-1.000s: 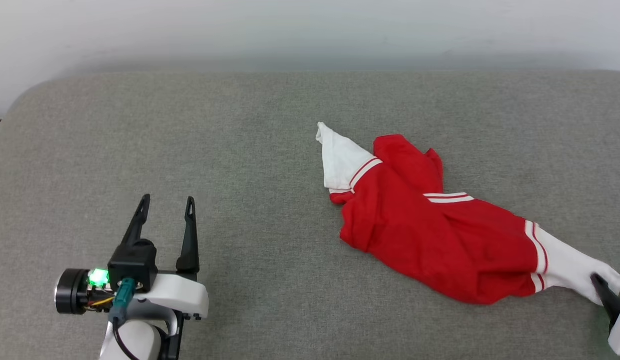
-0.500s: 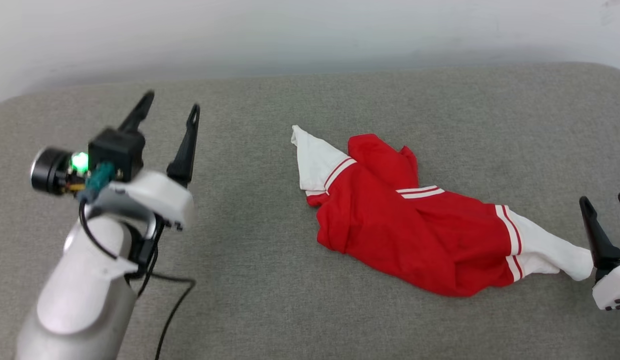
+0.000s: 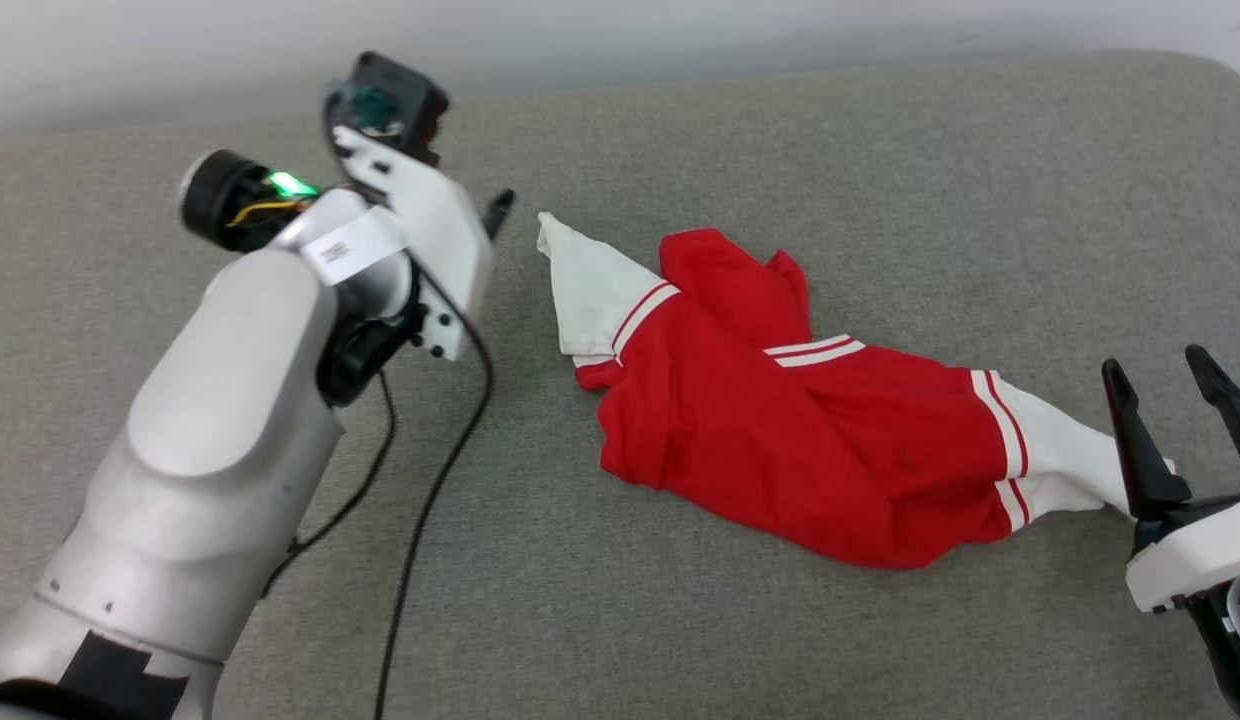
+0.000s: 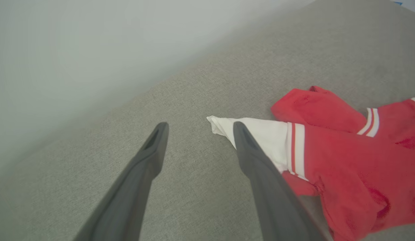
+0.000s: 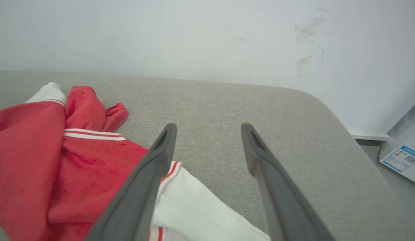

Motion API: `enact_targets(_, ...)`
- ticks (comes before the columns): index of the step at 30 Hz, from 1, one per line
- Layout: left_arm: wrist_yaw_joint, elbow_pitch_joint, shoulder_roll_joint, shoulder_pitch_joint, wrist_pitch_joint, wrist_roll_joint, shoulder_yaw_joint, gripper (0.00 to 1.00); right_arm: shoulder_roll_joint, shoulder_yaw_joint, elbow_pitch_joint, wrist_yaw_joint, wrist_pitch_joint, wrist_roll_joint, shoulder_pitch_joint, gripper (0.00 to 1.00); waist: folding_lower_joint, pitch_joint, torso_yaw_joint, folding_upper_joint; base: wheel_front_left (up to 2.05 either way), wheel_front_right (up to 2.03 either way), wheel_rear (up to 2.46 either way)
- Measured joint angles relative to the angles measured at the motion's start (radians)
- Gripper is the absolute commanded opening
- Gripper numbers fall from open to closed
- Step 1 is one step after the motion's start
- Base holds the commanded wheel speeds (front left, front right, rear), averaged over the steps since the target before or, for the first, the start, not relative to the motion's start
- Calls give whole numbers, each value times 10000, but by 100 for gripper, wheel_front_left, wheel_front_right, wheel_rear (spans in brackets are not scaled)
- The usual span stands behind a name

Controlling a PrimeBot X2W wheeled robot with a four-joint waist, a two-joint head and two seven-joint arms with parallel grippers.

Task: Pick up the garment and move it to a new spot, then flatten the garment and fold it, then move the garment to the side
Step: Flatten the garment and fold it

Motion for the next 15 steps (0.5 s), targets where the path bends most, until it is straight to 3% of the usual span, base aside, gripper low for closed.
enact_targets(8,-12,880,0,-1437,2040,-1522,-2211,100,512,-165,-947,0,481,-391,22,100,0,613,-328,0,0,0,0)
enact_targets(15,-12,2105,-25,-2248,2236,-2278,-3547,100,798,-105,-1193,0,594,-504,-104,100,1,1268,-735,0,0,0,0)
